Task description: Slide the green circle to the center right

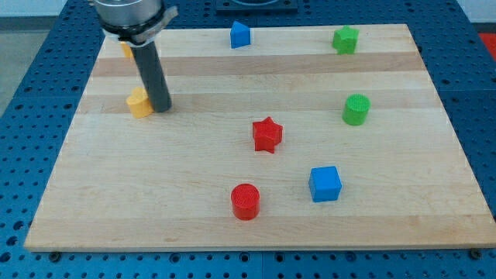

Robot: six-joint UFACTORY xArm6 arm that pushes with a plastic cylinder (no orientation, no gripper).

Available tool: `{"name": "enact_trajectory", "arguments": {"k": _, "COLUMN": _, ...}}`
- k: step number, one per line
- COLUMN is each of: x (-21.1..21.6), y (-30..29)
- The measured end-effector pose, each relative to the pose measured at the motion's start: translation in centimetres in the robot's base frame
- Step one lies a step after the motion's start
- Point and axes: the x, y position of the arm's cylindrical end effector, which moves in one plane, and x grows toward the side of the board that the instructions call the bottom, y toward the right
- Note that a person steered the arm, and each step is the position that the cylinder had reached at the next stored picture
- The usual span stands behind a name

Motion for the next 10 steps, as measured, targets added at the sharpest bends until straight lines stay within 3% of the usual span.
{"name": "enact_trajectory", "arguments": {"k": 2, "x": 0.0, "y": -2.5}}
{"name": "enact_trajectory", "arguments": {"k": 3, "x": 0.2, "y": -1.1}}
{"name": "enact_trajectory", "arguments": {"k": 4, "x": 0.5, "y": 4.4}}
{"name": "enact_trajectory", "arguments": {"k": 9, "x": -0.3, "y": 4.4}}
{"name": "enact_trajectory", "arguments": {"k": 10, "x": 0.1, "y": 6.6}}
